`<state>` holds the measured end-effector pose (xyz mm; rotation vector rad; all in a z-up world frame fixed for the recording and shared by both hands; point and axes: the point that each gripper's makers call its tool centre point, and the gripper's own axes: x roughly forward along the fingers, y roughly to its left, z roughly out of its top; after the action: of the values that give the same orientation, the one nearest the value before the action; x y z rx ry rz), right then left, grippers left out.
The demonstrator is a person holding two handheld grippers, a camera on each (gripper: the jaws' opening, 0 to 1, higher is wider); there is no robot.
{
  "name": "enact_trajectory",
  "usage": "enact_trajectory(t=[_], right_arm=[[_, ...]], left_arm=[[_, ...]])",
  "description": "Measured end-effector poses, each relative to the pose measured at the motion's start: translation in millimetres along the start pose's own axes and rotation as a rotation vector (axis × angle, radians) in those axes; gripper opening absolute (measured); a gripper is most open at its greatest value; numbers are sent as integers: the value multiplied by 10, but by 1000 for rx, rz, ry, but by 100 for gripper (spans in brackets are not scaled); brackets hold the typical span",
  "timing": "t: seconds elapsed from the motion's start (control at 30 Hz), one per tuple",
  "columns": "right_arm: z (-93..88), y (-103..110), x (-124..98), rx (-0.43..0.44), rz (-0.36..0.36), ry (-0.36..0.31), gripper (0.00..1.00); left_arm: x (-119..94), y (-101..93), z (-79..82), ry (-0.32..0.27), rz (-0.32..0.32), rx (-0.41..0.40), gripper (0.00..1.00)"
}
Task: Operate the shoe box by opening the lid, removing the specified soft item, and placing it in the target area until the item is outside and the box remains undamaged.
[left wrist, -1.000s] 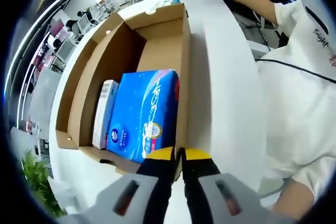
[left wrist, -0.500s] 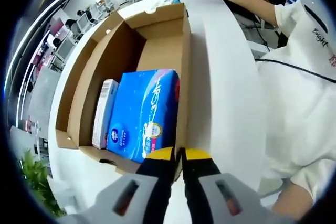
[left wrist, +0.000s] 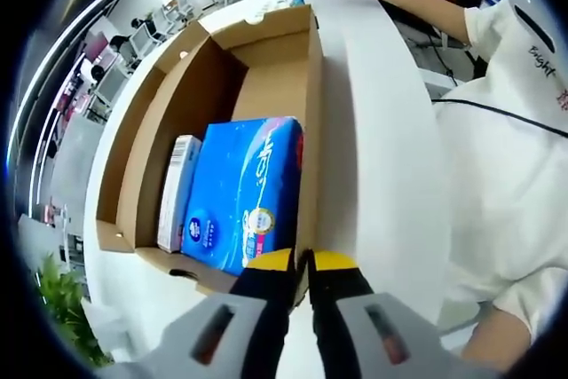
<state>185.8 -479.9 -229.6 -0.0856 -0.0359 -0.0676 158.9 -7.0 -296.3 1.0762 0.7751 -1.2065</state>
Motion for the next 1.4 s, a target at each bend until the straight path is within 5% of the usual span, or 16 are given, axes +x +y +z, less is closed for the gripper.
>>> enact_trajectory(t=[0.47, 0.73, 0.93, 1.17, 1.4], right_arm=[[-11, -63, 21, -36, -29, 16, 21], [-40, -37, -19, -79, -27, 28, 29], [-29, -87, -29, -56, -34, 31, 45], [265, -13, -165, -44, -45, -53, 56], [628, 283, -240, -41, 35, -77, 64]], left_arm=[[-3, -8, 3, 2, 4, 3, 6], [-6, -6, 1, -3, 8, 6, 6], [-7, -4, 1, -7, 9, 6, 6], [-7, 10, -3, -11, 7, -29, 7], [-8, 16, -11, -34, 5, -34, 7]])
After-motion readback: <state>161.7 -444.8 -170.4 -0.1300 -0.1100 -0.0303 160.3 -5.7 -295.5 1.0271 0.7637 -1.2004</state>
